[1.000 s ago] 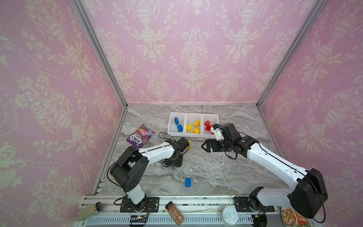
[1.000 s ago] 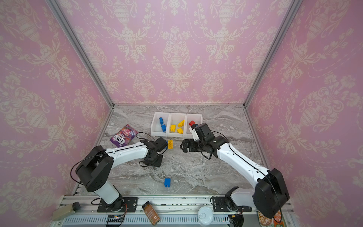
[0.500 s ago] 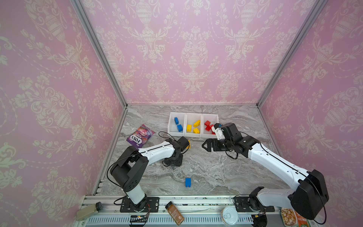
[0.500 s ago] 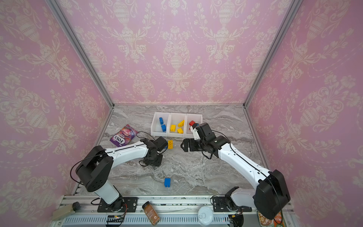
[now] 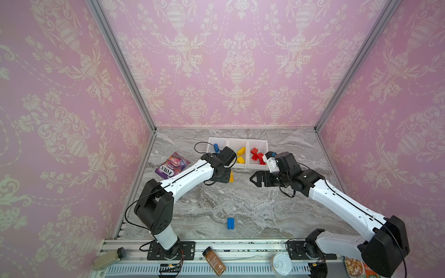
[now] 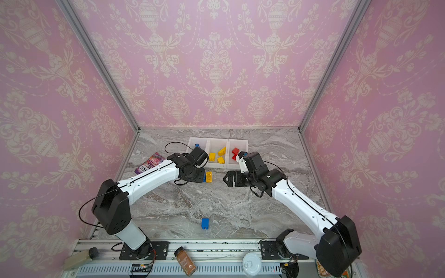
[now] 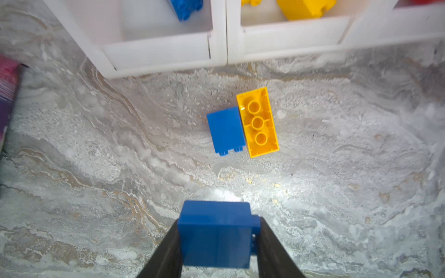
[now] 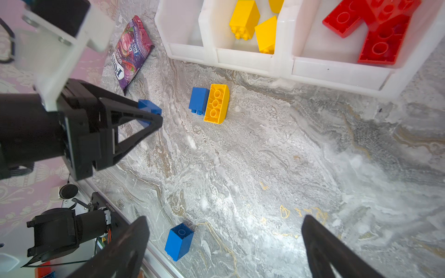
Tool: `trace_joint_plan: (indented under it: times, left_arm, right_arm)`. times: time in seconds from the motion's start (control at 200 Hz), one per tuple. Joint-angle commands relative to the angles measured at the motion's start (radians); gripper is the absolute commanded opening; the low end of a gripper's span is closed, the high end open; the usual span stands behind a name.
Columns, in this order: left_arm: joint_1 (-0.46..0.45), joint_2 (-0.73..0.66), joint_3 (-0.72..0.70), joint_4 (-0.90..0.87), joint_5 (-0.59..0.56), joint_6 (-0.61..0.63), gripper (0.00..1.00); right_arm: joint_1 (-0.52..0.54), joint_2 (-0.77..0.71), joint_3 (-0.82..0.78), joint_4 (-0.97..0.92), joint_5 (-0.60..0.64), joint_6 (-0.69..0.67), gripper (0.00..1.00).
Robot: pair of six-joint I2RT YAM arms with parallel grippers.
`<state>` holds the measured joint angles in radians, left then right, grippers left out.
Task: Sort the legos into containers by color
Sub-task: Pick up the lego from the center of the table.
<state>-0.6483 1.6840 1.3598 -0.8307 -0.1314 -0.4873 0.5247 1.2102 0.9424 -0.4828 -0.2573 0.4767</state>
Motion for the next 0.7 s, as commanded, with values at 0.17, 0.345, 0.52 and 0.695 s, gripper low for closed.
trace_joint_plan:
  times: [0.17, 0.345, 0.52, 0.695]
  left_arm:
    - [0.109, 0.145, 0.224, 0.061, -0.059, 0.125, 0.37]
    - [0.172, 0.272, 0.335, 0.079, -0.070, 0.139, 0.37]
    - [0.203, 0.367, 0.390, 0.108, -0.090, 0.160, 0.37]
    - [0.232, 0.422, 0.419, 0.134, -0.104, 0.180, 0.37]
  right_arm:
    - [-0.005, -0.049, -0.032, -0.001, 0.007, 0.036, 1.00]
    - [-0.005, -0.061, -0.035, 0.004, 0.004, 0.046, 1.00]
    - [-0.005, -0.078, -0.039, 0.003, 0.004, 0.052, 1.00]
    - [-0.005, -0.078, -0.050, 0.013, 0.000, 0.061, 1.00]
